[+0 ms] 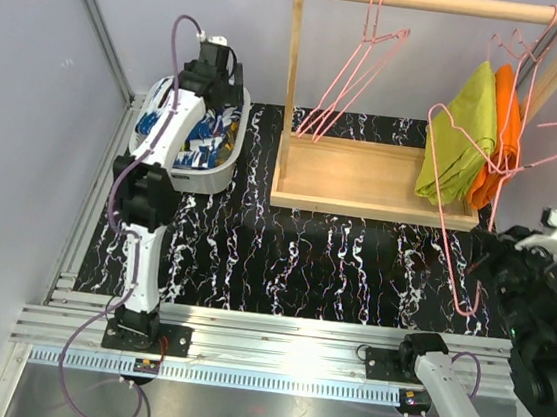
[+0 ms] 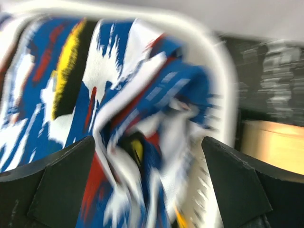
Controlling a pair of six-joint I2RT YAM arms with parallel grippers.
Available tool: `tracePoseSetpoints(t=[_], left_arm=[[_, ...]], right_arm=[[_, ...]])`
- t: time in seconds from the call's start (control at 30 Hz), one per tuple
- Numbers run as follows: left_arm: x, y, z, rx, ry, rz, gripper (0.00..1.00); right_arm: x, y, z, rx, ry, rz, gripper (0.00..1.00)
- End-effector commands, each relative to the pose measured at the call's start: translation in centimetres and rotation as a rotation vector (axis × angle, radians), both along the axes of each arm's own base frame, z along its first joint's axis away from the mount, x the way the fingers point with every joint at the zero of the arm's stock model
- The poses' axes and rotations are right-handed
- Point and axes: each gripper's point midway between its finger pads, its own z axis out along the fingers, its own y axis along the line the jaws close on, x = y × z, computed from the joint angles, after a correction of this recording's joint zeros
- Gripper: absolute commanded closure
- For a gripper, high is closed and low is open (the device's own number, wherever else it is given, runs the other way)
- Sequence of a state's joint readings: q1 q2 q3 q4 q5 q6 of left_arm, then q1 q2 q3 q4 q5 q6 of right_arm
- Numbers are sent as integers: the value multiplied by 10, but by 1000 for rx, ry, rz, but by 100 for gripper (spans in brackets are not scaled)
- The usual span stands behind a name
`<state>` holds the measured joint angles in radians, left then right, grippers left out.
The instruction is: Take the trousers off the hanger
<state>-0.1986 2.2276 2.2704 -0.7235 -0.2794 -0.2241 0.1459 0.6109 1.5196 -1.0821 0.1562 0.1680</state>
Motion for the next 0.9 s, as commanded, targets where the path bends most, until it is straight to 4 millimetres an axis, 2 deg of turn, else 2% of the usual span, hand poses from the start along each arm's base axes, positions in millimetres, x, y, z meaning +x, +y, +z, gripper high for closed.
tracePoseSetpoints(t=[0.0, 0.07, 0.1, 0.17, 0.2, 0.23, 0.27, 0.3, 0.37, 0.4, 0.43, 0.57, 0.63, 0.67, 0.73, 0.77, 0.83, 0.87], left_arm=[[-35, -11, 129, -188, -220, -54, 1], [-50, -4, 153, -228, -257, -47, 1], [-67, 0, 176, -240, -298, -46, 1], [-83, 7, 196, -263, -341, -36, 1], [-106, 11, 225, -274, -404, -44, 1], [-113, 12, 222, -276, -398, -47, 1], [-125, 14, 231, -273, -417, -52, 1], [-147, 17, 250, -273, -459, -63, 1], [-168, 18, 248, -270, -449, -78, 1], [-194, 18, 266, -285, -493, -104, 1], [-201, 18, 253, -284, -465, -105, 1], [-252, 18, 247, -323, -489, -128, 1], [-269, 14, 235, -345, -470, -157, 1], [-285, 14, 227, -351, -466, -166, 1], [-300, 14, 216, -350, -455, -180, 1], [-311, 16, 204, -341, -445, -183, 1], [-324, 27, 197, -287, -457, -163, 1], [-338, 37, 201, -259, -500, -132, 1]], right_arm=[[44, 3, -11, -37, 44, -10, 100], [55, 2, -11, -36, 33, -23, 100], [61, 2, -13, -33, 37, -29, 100], [70, 4, -6, -29, 7, -25, 100], [76, 7, -4, -31, 7, -17, 100], [80, 7, 3, -42, -15, -13, 100], [83, 7, 7, -53, -28, -10, 100], [89, 6, 11, -77, -35, -11, 100], [96, 6, 23, -99, -66, -7, 100], [101, 7, 29, -119, -74, -2, 100], [105, 7, 36, -125, -94, -2, 100], [122, 2, 60, -177, -141, -27, 100], [135, 3, 70, -206, -156, -29, 100], [140, 4, 74, -209, -161, -25, 100], [153, 6, 87, -215, -189, -24, 100], [161, 6, 90, -220, -190, -30, 100], [169, 4, 97, -238, -203, -46, 100], [179, 4, 99, -247, -197, -48, 100]])
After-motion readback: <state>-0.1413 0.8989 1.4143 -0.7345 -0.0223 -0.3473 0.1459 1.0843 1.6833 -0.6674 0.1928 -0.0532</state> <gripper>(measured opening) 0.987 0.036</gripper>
